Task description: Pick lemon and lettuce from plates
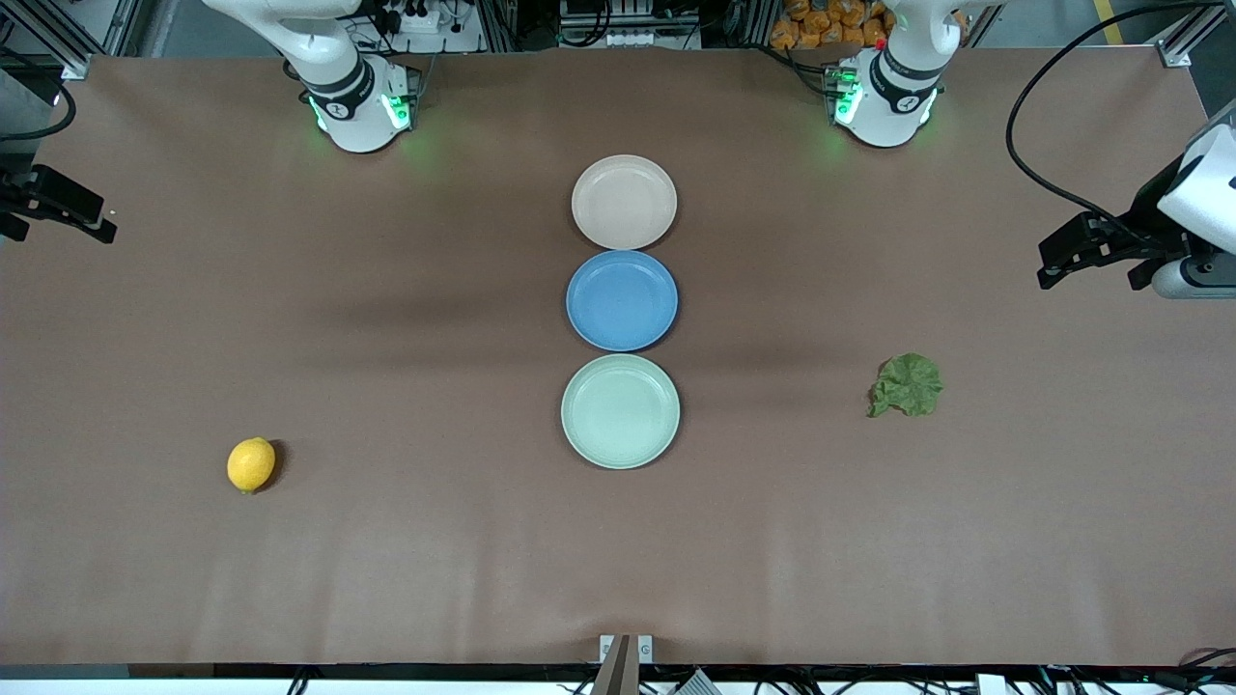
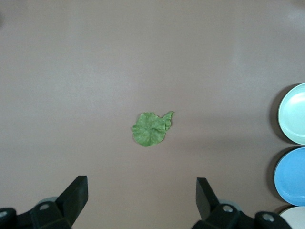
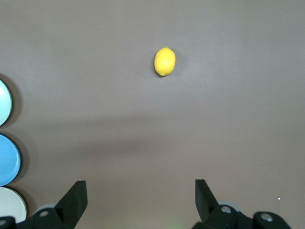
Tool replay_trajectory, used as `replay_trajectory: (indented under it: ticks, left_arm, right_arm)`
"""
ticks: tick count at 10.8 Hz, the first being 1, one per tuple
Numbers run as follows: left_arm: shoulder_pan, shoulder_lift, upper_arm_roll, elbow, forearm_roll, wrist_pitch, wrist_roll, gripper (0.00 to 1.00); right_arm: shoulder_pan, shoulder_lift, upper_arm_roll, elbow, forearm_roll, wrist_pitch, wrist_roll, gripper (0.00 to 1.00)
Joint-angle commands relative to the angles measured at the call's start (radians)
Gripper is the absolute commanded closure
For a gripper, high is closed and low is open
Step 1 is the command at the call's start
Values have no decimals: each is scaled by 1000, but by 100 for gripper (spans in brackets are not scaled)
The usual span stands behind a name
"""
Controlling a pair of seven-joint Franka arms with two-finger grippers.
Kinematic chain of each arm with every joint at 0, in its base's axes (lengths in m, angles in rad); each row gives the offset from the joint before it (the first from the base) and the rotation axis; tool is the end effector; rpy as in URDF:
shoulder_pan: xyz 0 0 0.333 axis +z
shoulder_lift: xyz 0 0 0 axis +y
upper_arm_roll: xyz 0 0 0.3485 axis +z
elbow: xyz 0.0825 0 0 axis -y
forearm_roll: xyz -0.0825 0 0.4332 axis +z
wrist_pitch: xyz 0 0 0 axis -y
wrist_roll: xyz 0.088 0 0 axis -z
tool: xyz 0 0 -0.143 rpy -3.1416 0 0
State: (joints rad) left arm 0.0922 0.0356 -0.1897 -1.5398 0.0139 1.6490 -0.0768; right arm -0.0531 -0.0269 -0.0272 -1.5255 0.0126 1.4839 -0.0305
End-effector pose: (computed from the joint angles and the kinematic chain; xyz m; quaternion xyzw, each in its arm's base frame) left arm 0.6239 -0.0571 0.6231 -0.9993 0.0104 -0.0373 0.0003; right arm 0.5834 -0.0453 0.6529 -0.9997 0.0244 0.0070 0.0070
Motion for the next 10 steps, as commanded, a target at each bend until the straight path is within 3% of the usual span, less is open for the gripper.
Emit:
replay_trajectory:
  ticks: [1,10]
  left_arm:
    - [-2,-8,13,7,-23,-26,9,0]
    - [-3,-6,15,44,-6,-92,12,0]
  right_arm:
    - [-5,12,3,21,-14,-2,-8,0]
    - [2,-5,7,7,-34,16,-12,0]
